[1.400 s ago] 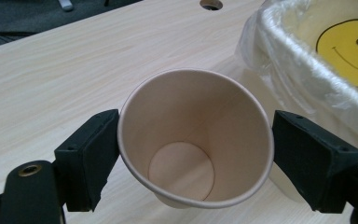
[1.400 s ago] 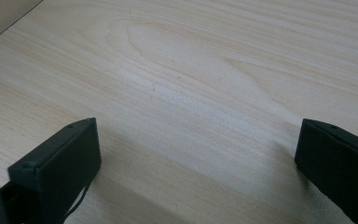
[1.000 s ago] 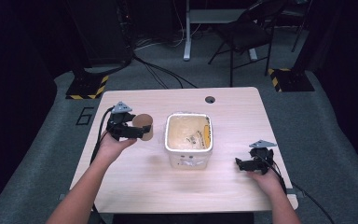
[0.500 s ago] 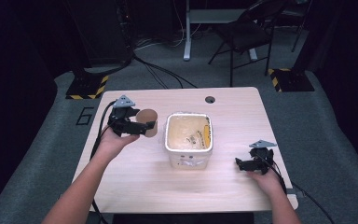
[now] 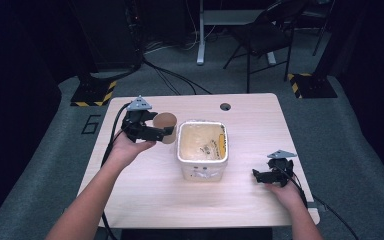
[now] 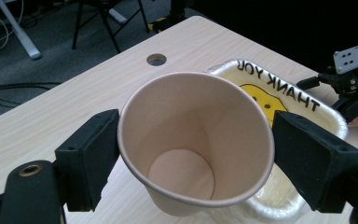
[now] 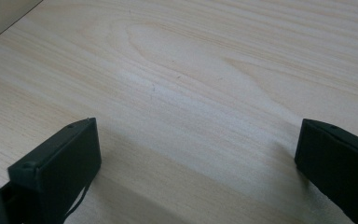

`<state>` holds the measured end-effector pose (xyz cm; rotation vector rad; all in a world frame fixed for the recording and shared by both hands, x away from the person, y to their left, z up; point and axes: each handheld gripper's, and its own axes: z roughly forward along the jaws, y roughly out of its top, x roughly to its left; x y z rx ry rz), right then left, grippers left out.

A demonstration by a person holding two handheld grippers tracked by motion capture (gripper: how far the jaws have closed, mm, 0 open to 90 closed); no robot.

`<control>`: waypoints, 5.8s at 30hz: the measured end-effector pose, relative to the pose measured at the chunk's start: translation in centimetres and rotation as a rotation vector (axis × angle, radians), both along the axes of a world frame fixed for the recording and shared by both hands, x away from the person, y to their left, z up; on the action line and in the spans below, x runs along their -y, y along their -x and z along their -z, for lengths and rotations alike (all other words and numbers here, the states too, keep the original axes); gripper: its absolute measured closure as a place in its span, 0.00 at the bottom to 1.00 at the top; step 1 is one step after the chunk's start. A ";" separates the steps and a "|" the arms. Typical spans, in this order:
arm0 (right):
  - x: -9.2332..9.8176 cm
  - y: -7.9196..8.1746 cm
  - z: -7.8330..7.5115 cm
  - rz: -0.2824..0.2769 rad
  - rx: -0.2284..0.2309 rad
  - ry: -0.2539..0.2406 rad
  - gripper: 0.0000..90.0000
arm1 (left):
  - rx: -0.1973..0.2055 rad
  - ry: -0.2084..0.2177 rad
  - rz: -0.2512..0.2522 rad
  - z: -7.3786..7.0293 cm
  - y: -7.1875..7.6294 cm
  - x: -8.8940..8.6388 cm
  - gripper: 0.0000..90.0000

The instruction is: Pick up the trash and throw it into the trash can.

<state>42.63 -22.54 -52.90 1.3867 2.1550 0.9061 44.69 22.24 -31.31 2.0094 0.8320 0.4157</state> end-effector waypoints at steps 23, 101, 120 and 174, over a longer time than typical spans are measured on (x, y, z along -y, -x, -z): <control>0.0 0.0 0.0 0.000 0.000 0.000 0.00 | 0.000 0.019 0.076 0.0 -0.1 3.6 0.19; 0.0 0.1 0.0 -0.004 -0.001 -0.003 0.00 | -0.067 -0.064 0.100 5.5 -0.9 5.8 0.24; 0.0 0.1 0.0 -0.008 -0.001 -0.001 0.00 | -0.058 -0.030 -0.037 5.9 -0.8 -1.4 0.26; 0.0 0.1 0.0 -0.008 -0.001 -0.001 0.00 | -0.159 -0.003 -0.238 16.2 0.6 -9.5 0.31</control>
